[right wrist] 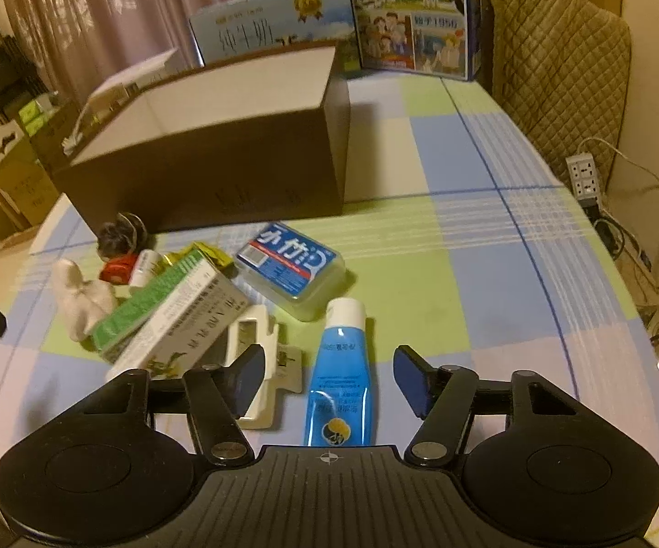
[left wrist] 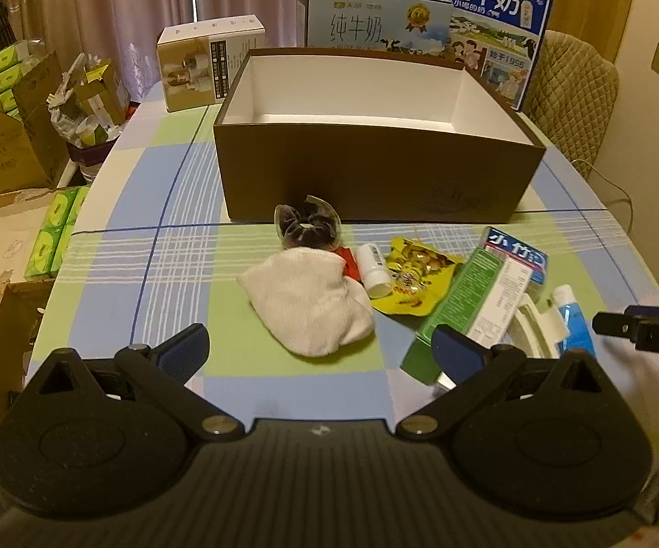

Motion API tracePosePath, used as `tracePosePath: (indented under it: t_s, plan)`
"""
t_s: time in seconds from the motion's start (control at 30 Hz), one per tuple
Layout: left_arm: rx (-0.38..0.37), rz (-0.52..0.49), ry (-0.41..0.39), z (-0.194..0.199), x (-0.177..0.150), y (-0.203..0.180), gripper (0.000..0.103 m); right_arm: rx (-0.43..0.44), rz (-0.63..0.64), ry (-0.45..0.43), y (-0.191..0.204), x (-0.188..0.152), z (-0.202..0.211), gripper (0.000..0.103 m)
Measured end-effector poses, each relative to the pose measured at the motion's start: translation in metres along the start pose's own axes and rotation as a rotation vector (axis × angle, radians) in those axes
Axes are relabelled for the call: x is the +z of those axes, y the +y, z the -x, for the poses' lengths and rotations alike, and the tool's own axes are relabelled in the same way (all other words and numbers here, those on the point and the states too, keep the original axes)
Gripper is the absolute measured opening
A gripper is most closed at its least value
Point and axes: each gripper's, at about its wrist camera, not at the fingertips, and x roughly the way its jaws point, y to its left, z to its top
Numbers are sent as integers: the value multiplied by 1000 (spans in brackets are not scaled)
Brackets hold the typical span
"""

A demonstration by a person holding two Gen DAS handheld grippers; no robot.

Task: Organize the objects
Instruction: 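Grasp the blue tube with the right gripper while the left gripper approaches the white cloth pouch, then carry the pouch and tube into the box and open both grippers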

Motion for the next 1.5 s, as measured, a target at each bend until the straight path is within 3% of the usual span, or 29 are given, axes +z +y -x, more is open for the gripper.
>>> tracePosePath:
  t_s: [0.4,0.63,0.73,1.0,1.23,1.37,1.5]
  plan:
    - [19,-34,-27,-29,25,6,102,-36,16,45,1,1,-40,47]
    - [15,46,17,-52,16,16,101,-81,48,74,4,-6,-58,42]
    - [26,74,3,-54,14,21,102,-93,78,57,9,-7,-60,34]
    - [-16,168,23,-71,13,28,102,-97,19,7,-3,-2,-55,33]
    - [14,151,49,-93,10,26,102,-84,-40,-11,-9,4,-49,33]
    - [13,148,60,-102,7,28,96,-81,-54,-13,-10,5,-45,33]
    - [-34,166,57,-106,6,30,87,-71,-67,-16,-12,6,-42,33]
